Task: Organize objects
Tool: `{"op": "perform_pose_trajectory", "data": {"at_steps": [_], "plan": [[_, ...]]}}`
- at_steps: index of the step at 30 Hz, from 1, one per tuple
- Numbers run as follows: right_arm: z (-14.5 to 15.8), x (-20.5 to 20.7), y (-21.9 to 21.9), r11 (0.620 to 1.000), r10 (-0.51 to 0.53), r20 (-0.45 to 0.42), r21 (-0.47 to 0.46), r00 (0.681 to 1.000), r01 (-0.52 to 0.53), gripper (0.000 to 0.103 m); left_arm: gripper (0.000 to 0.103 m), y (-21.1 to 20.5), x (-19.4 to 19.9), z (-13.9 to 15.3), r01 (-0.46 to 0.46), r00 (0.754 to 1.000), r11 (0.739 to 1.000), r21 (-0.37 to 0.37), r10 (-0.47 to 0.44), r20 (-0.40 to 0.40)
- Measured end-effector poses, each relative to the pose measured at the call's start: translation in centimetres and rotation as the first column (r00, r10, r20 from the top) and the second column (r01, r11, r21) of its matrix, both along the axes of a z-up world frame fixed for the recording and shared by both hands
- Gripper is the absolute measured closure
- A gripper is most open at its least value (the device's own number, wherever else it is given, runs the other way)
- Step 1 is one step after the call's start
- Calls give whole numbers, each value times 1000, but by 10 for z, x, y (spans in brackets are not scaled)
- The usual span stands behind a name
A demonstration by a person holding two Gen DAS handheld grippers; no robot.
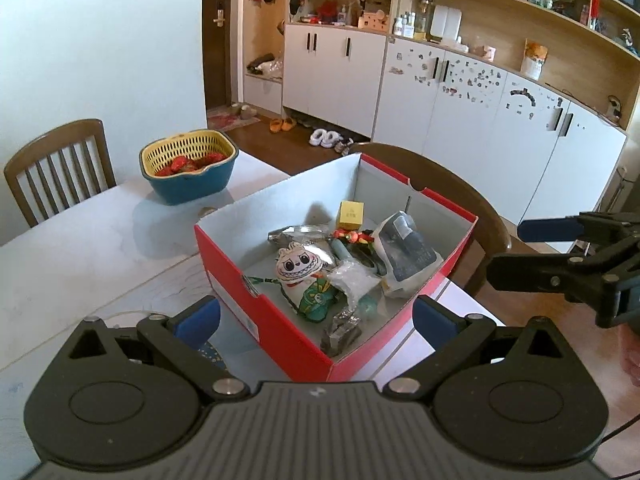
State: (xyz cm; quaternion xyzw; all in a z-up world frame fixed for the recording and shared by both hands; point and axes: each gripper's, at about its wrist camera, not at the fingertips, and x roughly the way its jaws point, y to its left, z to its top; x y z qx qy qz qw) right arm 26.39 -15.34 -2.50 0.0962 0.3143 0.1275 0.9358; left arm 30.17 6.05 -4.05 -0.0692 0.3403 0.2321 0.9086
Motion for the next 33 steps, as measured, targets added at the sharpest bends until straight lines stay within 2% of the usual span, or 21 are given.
{"op": "perform_pose_trajectory", "data": {"at_steps": [3, 14, 23, 33], "plan": [[0, -8, -1, 1000, -11, 1, 3, 1000, 11, 1, 0, -3, -3, 1, 0, 1000, 1000, -9, 0, 10], [5, -33, 9, 1000, -3, 68, -20, 998, 4, 1, 0, -10, -13, 6, -24, 999, 998, 53, 22, 47], [0, -35, 16, 1000, -1, 64, -31, 998, 3, 1, 0, -10, -16, 17, -25, 994, 995, 94, 15, 104], [-2, -31, 17, 1000, 0, 43, -5, 999, 0, 1, 0, -5, -18, 18, -35, 994, 991, 129, 21, 109]]}}
